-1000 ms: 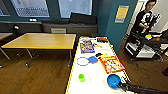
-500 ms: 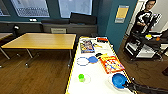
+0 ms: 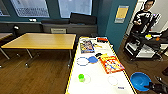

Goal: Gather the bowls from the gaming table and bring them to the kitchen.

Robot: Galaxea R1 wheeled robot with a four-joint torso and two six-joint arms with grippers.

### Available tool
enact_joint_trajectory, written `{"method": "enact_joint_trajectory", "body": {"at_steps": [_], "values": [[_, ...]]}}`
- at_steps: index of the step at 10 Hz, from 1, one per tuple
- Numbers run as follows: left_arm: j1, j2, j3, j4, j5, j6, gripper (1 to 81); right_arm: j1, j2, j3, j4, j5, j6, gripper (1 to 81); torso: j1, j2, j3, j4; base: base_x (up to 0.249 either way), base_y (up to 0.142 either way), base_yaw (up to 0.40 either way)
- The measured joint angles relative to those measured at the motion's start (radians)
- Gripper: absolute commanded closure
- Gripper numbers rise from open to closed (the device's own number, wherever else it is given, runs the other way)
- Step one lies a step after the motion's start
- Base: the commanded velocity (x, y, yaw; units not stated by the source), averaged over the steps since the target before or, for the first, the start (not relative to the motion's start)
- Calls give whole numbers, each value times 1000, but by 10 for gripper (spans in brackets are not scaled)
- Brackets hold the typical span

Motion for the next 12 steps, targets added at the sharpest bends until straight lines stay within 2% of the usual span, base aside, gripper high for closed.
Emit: {"method": "enact_joint_trajectory", "body": {"at_steps": [1,2,4,6,8,11,12], "values": [[0,0,0,0,0,0,10,-16,-54,66,-11,-3,-11,811,0,0,0,0,0,0,0],[0,-1,0,0,0,1,10,-73,-135,177,-29,-14,-42,811,0,0,0,0,0,0,0],[1,-12,0,0,0,2,10,-180,-240,311,-49,-26,-92,811,0,0,0,0,0,0,0],[0,-14,-1,0,0,2,10,-333,-307,415,-60,2,-153,811,0,0,0,0,0,0,0],[1,-21,0,0,1,2,10,-482,-346,477,-54,94,-232,811,0,0,0,0,0,0,0],[0,-53,24,0,13,2,10,-748,-364,499,-47,288,-320,811,-1,0,1,0,0,0,0],[0,-73,63,0,13,2,10,-877,-347,492,-47,409,-351,811,-1,0,1,0,0,0,0]]}}
